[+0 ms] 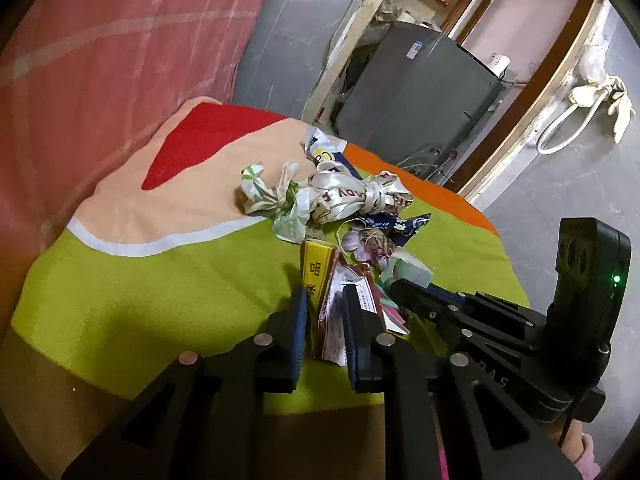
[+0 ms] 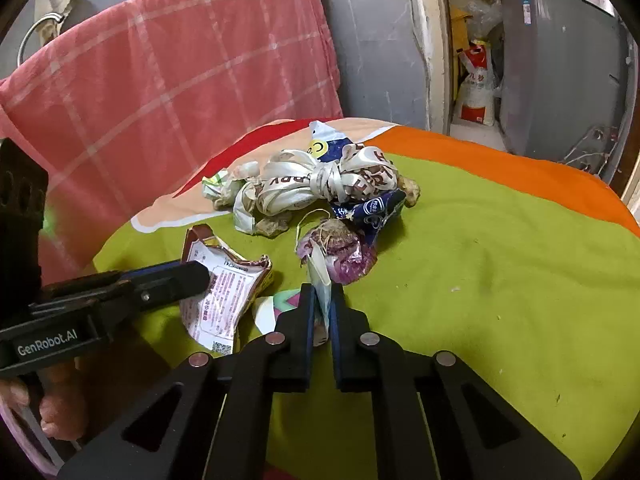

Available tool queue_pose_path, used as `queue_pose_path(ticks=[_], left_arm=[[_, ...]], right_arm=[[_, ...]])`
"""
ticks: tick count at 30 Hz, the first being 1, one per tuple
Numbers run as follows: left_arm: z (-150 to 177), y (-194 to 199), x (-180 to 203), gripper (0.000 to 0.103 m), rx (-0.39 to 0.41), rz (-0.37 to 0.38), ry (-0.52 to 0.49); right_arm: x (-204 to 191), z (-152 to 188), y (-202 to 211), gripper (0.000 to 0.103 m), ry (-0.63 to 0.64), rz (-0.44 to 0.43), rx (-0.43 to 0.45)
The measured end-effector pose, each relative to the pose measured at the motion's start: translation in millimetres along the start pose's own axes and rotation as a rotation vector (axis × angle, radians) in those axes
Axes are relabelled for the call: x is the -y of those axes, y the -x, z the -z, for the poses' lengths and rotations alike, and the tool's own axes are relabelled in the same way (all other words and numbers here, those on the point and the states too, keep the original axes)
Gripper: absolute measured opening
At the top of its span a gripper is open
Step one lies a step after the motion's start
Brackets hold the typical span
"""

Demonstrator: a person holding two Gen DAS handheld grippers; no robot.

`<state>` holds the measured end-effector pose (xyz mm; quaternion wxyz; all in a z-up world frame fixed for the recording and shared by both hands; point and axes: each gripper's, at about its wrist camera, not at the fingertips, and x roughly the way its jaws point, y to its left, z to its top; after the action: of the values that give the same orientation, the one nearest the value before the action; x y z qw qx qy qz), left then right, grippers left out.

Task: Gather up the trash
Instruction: 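Grasp the yellow-labelled box piece with the left tool while the right tool reaches the pink-green paper, then grasp and lift the pink-green paper with the right tool while the left tool holds the yellow box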

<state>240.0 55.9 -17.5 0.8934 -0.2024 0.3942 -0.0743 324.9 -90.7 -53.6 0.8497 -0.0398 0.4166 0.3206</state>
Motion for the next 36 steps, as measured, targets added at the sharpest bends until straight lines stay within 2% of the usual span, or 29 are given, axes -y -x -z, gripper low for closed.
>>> queue_pose_path(ticks=[15, 23, 25, 27, 32, 36], left_arm=[[11.2, 18.2, 30.3, 0.009, 0.106, -0.039, -0.077], [10.7, 22.5, 28.6, 0.009, 0.133, -0.111, -0.063], [9.6, 23.8, 23.1, 0.009, 0.135, -0.125, -0.057], [8.9, 24.6, 17.4, 0.009, 0.134, -0.131, -0.048], [6.5, 24.7, 3.0, 0.009, 0.138, -0.135, -0.027], [6.0, 24.4, -2.4, 0.010, 0.137, -0.131, -0.020]], right_arm=[[-0.9, 26.3, 60.2, 0.003, 0.019, 0.102, 0.212], [10.9, 24.3, 54.6, 0.006, -0.049, 0.044, 0.168], [9.8, 22.5, 48.7, 0.012, -0.062, 0.027, 0.144], [6.5, 21.3, 44.4, 0.031, -0.057, 0.023, 0.128], [-2.8, 15.8, 26.6, 0.031, -0.032, 0.010, 0.064], [-9.6, 12.3, 10.0, 0.042, -0.001, 0.013, 0.006]])
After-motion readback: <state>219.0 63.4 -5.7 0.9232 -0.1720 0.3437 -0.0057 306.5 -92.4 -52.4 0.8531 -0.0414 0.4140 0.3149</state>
